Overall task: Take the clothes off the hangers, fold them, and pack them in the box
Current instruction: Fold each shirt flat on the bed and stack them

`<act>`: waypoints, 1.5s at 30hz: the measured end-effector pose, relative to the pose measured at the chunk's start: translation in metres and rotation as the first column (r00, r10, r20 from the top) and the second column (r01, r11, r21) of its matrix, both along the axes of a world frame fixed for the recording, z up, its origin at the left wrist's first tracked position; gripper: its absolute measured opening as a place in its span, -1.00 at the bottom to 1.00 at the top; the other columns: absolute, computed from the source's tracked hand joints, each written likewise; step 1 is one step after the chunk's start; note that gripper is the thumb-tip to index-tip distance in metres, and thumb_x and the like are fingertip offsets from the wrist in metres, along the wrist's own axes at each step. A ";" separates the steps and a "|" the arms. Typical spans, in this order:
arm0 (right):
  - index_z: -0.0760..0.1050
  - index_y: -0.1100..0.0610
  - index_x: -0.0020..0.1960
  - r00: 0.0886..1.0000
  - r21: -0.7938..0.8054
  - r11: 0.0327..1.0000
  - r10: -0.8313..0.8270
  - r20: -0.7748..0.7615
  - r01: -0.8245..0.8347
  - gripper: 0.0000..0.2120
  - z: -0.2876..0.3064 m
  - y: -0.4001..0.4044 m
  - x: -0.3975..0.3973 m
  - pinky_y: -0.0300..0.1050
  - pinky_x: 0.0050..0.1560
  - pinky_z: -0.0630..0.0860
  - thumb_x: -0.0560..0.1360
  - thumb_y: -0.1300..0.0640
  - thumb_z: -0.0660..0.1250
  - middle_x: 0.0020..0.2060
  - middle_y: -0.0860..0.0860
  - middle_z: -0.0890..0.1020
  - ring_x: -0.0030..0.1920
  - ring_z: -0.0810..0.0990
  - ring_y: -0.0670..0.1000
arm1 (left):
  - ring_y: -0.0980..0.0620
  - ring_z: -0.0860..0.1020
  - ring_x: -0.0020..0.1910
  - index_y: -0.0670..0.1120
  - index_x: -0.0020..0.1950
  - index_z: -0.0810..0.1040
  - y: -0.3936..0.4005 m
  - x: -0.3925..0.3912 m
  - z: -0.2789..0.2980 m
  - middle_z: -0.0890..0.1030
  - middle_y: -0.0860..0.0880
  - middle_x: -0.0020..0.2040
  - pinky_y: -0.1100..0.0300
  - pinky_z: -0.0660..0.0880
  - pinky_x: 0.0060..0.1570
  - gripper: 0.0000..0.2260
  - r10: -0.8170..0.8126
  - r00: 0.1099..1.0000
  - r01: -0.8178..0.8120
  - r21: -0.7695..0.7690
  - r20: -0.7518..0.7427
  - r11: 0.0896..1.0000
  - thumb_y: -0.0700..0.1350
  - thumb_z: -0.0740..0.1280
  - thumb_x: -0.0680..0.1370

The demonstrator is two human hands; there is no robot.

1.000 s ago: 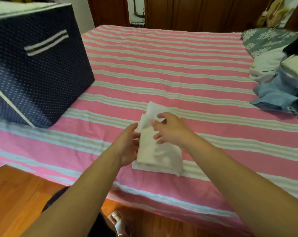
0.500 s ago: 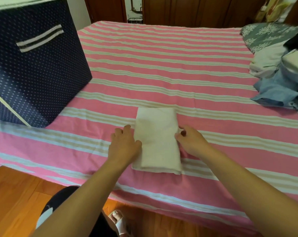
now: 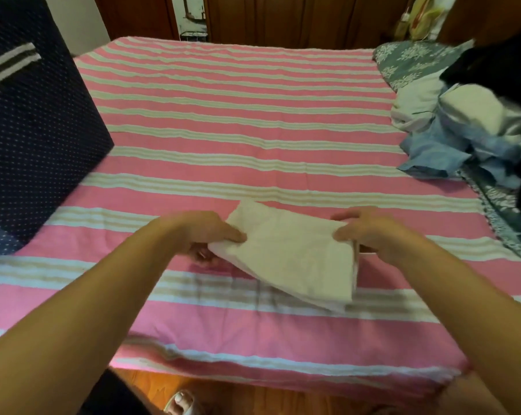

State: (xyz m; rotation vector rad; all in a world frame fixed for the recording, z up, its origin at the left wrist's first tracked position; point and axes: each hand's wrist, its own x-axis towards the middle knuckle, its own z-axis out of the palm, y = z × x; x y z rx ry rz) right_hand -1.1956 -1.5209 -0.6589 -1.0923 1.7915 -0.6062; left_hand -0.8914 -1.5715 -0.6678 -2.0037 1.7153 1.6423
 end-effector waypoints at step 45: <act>0.55 0.26 0.15 0.817 -0.046 0.978 0.195 0.543 -0.203 -0.81 -0.024 -0.105 0.282 -0.02 -0.21 0.59 0.55 0.24 0.38 -0.13 0.17 0.59 -0.19 0.56 0.14 | -0.28 0.41 0.35 -0.18 0.47 0.30 -0.067 0.229 0.045 0.38 -0.26 0.41 -0.09 0.40 0.19 -0.61 0.478 0.638 0.059 -0.658 0.603 0.751 -0.08 0.17 0.67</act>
